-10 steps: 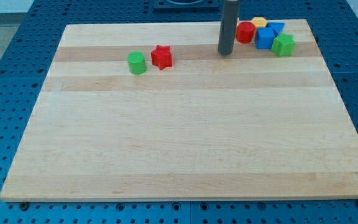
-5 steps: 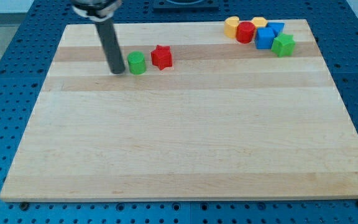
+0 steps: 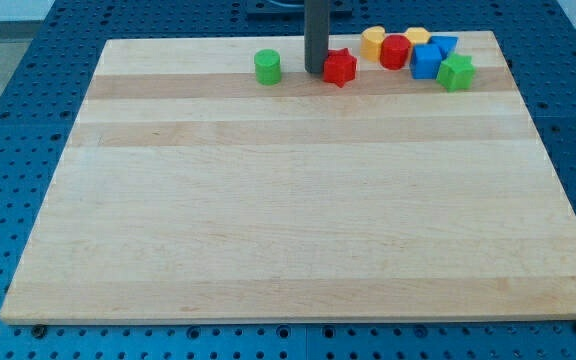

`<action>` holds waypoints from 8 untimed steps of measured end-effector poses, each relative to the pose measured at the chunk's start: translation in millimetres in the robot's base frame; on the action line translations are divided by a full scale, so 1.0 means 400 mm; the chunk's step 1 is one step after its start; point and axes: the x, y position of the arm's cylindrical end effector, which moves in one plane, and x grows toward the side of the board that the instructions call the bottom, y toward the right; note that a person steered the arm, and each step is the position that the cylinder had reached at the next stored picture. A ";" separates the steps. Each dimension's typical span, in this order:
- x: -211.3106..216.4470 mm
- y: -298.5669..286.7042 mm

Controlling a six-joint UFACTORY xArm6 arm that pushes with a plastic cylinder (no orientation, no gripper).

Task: Move the red star to the bottom of the red circle

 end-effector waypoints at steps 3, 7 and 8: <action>0.060 0.067; 0.044 0.242; 0.180 0.137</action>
